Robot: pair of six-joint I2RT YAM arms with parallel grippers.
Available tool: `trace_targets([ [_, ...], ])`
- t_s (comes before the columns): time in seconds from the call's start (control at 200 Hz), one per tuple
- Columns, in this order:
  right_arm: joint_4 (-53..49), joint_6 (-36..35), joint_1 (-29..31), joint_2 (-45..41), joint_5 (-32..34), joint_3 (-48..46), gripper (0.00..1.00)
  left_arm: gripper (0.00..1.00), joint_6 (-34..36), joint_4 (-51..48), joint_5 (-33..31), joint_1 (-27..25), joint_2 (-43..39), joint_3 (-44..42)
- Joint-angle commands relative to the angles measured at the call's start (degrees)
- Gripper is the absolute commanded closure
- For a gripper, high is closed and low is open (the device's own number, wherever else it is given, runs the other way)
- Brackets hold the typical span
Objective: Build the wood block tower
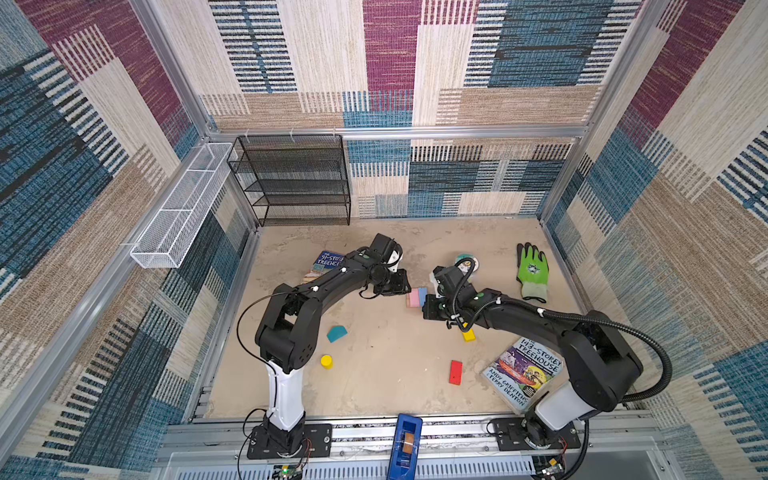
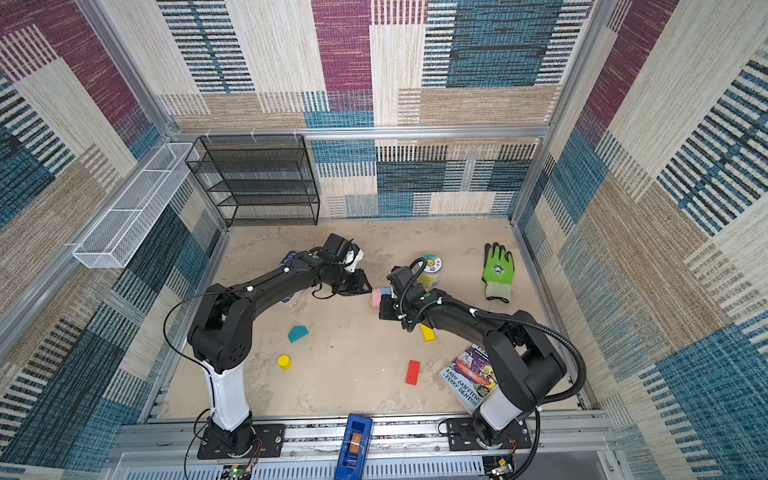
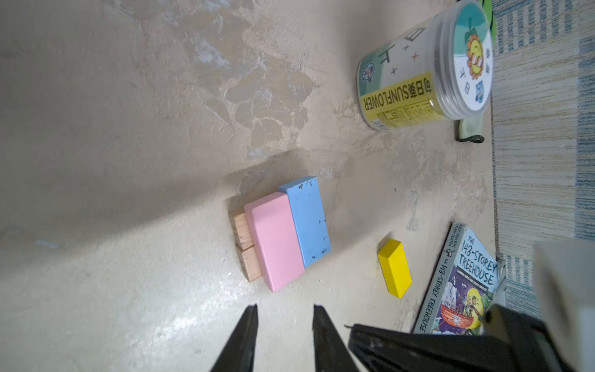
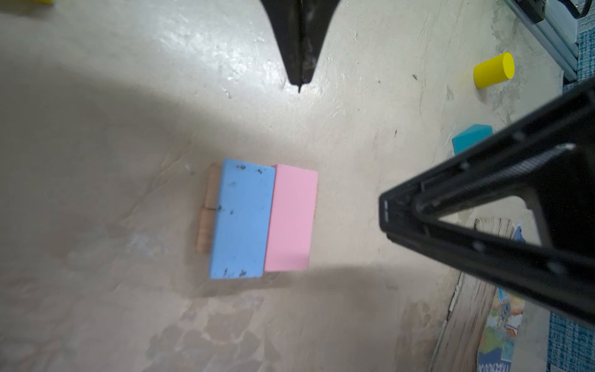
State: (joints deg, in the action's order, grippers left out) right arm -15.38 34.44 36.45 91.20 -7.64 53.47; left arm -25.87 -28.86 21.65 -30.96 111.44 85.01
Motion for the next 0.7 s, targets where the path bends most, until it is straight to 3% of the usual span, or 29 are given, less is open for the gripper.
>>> trace_targets([
  [0.0, 4.3, 4.5, 2.0, 1.1, 2.4, -1.3, 1.00, 0.66, -1.3, 1.9, -1.5, 0.6, -1.9, -1.7],
  [0.696, 5.9, 9.5, 4.4, 6.8, 8.6, 1.0, 1.00, 0.67, -3.5, 5.4, 0.3, 3.8, -4.0, -5.8],
])
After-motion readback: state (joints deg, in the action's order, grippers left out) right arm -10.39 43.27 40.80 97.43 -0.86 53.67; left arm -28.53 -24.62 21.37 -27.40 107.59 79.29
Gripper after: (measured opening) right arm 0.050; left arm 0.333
